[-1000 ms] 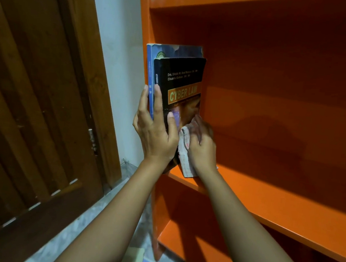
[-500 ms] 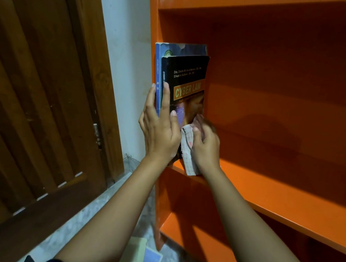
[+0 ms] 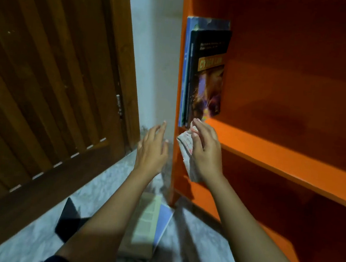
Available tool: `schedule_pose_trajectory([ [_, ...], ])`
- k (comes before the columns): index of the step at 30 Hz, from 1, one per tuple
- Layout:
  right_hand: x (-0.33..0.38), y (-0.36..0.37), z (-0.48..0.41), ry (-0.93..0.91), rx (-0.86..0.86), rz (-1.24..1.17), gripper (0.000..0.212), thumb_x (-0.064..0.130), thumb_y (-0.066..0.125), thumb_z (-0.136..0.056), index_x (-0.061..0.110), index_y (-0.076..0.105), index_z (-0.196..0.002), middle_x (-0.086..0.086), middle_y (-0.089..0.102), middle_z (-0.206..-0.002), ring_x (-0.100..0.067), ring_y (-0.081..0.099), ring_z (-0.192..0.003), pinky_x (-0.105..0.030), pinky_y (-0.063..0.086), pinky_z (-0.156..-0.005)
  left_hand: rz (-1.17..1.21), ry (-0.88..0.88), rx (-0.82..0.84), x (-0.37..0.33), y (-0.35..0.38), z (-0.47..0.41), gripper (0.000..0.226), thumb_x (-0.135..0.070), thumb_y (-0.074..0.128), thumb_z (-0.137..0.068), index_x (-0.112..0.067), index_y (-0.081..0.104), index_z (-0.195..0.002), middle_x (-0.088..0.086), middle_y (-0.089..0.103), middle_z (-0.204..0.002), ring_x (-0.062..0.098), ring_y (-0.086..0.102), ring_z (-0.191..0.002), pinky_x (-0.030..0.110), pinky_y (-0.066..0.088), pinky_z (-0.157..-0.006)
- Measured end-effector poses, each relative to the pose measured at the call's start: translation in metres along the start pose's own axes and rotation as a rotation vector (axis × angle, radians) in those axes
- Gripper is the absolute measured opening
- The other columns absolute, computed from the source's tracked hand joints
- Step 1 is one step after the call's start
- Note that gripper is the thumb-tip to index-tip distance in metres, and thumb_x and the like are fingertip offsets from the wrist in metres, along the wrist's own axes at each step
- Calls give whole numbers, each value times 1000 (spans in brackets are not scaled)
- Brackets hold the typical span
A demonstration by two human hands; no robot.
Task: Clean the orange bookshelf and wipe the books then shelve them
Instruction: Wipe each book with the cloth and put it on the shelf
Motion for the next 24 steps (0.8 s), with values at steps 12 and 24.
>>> schedule_pose_trajectory([
  [12, -122, 130, 175, 371, 398, 100, 45, 37, 42, -93, 7, 60, -121, -9, 61, -122, -22, 57, -111, -32, 46, -94, -220, -408, 514, 212, 121, 150, 26, -14, 46, -93, -6, 56, -115, 14, 57, -106, 31, 61, -93, 42, 53, -73],
  [24, -193, 197, 272, 801, 448, -104, 33, 21, 68, -86, 17, 55, -116, 4, 61, -104, 1, 60, -92, -13, 49, -73, 88, -619, 542, 277, 191, 212, 61, -34, 40, -98, -18, 12, -150, 12, 27, -150, 28, 36, -133, 47, 37, -106],
])
Point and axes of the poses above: each hand's wrist, its own z-axis away from the middle knuckle, its own y-axis out of the palm, x = y × z, the point moved 8 cm from there along -z, towards the middle knuckle
